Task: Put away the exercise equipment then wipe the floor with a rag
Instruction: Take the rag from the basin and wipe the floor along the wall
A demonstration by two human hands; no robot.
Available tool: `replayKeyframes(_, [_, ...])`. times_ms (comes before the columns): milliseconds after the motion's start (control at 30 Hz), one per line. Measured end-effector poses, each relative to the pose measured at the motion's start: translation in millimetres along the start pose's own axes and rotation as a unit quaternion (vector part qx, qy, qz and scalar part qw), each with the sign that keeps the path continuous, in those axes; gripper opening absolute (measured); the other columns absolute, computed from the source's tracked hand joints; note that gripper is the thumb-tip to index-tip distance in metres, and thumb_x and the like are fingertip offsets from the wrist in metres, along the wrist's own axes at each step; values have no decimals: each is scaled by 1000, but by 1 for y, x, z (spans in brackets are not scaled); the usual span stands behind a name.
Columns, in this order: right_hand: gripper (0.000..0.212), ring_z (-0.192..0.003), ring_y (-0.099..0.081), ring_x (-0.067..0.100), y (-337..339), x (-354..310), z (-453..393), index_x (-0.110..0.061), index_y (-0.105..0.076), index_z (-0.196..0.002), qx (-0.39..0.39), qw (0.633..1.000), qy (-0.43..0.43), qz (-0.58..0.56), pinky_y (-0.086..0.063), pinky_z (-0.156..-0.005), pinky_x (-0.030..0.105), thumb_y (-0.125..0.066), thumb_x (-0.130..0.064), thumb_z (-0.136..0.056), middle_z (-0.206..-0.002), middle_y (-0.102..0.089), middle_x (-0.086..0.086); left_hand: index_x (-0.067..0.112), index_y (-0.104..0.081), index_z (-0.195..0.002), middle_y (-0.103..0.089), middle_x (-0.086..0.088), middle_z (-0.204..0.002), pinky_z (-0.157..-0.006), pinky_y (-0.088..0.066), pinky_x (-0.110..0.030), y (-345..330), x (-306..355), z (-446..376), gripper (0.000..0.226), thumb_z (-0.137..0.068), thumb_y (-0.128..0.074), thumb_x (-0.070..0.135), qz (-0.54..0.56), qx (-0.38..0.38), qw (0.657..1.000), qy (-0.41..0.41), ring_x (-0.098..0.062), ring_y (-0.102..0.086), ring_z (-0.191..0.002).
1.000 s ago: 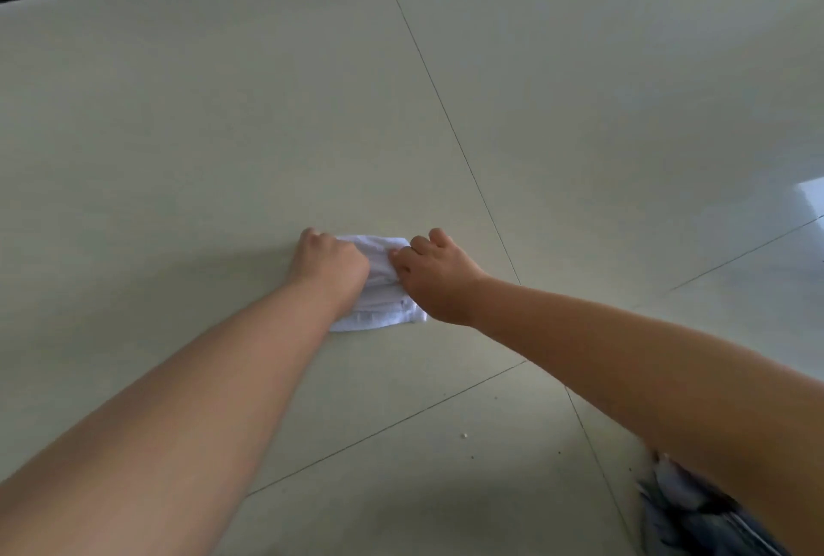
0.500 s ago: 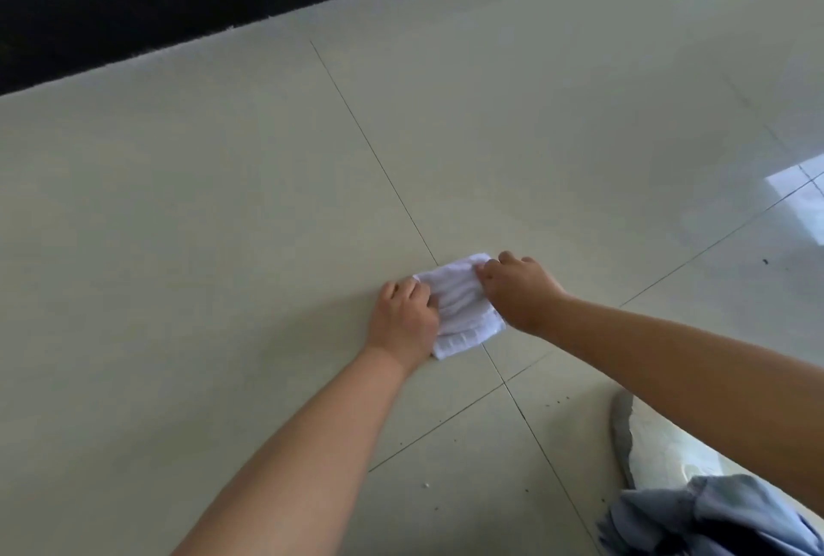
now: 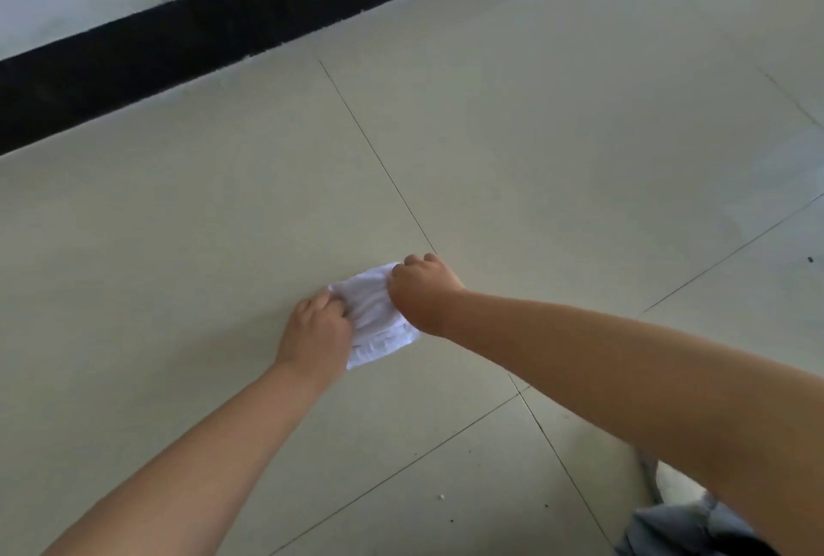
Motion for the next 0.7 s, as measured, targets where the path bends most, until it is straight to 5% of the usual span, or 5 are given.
replayKeyframes(100, [19,-103,-54,24,-23,6,39,-10,-66,-99,-48,996,68,36,-42,-82,30,-63,-7,-80,-106,-62,6,11,-57,-33,-54,-1,-41,-57,-35,-24,-1,57,12,34,-9,-80,15,-43,-4,994,-104,-20,-59,-43])
replayKeyframes(233, [41,-44,-56,16,-39,65,70,-19,-59,-41,-21,998,30,43,-39,-42,16,-87,-19,-11,-45,-55,-5,16,-56,-29,-53,2,-38,-54,-42,-12,19,128,-12,36,-6,-79,29,-20,4,982,-188,-15,-57,-41])
replayKeyframes(333, [23,-88,-62,22,-35,119,76,-16,-69,-88,-54,996,-70,32,-45,-67,25,-75,-19,-67,-90,-66,2,15,-75,-86,-70,-9,-93,-86,-46,-25,38,146,-51,23,-70,-73,30,10,-35,989,-146,-25,-64,-96])
replayKeyframes(400, [28,-112,-50,23,-31,147,66,-15,-60,-114,-33,991,-129,7,-39,-84,29,-50,-10,-87,-115,-57,4,9,-61,-119,-57,-11,-124,-101,-35,-33,40,143,-82,30,-93,-45,9,29,-47,995,-82,-30,-47,-122])
replayKeyframes(700, [39,-119,-45,28,13,124,-34,-8,-49,-129,69,975,-177,-116,-38,-93,32,-37,-1,-92,-129,-47,10,1,-58,-123,-55,-12,-129,-96,-42,-36,51,20,-117,35,-94,-37,1,-21,-19,994,109,-31,-48,-123])
Point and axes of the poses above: each hand's wrist, its own z-axis away from the middle knuckle, its own y-axis out of the back of the hand, x = y × z, the point moved 9 cm from there along -z, towards the middle knuckle
